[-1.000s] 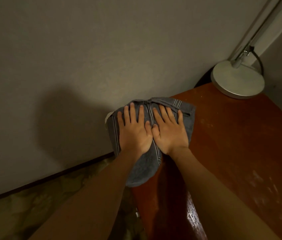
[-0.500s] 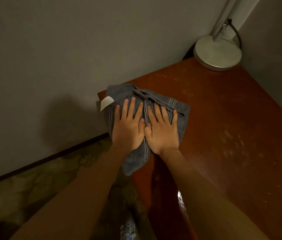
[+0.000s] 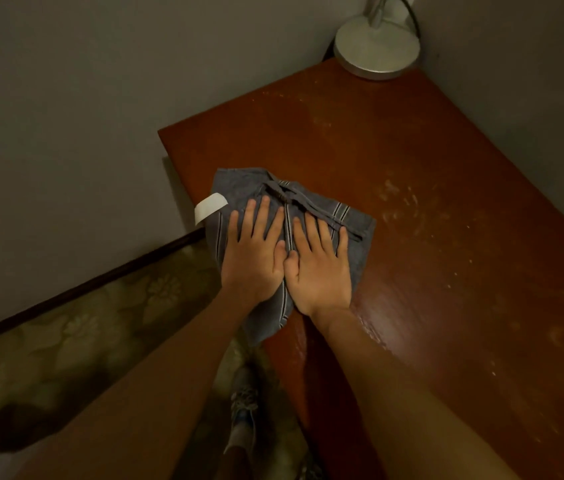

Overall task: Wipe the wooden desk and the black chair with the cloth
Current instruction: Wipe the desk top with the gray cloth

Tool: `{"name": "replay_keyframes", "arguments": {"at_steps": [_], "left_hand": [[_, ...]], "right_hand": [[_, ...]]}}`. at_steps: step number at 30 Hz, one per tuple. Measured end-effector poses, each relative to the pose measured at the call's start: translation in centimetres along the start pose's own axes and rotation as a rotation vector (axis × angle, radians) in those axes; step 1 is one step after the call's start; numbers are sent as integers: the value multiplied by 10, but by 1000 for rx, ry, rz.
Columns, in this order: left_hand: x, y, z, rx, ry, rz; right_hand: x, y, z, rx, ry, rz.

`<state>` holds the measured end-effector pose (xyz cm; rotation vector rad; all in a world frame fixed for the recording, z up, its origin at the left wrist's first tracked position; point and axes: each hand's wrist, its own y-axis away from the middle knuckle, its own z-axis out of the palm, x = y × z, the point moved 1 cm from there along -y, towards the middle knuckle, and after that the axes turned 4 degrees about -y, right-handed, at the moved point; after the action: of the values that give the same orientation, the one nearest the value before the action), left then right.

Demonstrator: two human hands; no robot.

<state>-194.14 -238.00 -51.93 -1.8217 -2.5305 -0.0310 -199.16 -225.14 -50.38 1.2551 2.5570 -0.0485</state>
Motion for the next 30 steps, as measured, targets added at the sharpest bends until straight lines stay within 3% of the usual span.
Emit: {"name": "replay_keyframes", "arguments": {"at_steps": [13, 20, 30], "left_hand": [[99, 96, -3, -8, -20, 92], [136, 132, -3, 18, 7, 242], [209, 211, -6, -75, -3, 404]], "right_hand": [[54, 135, -4, 45, -47, 80], [71, 198, -6, 68, -54, 214], [97, 316, -5, 71, -62, 393]]}}
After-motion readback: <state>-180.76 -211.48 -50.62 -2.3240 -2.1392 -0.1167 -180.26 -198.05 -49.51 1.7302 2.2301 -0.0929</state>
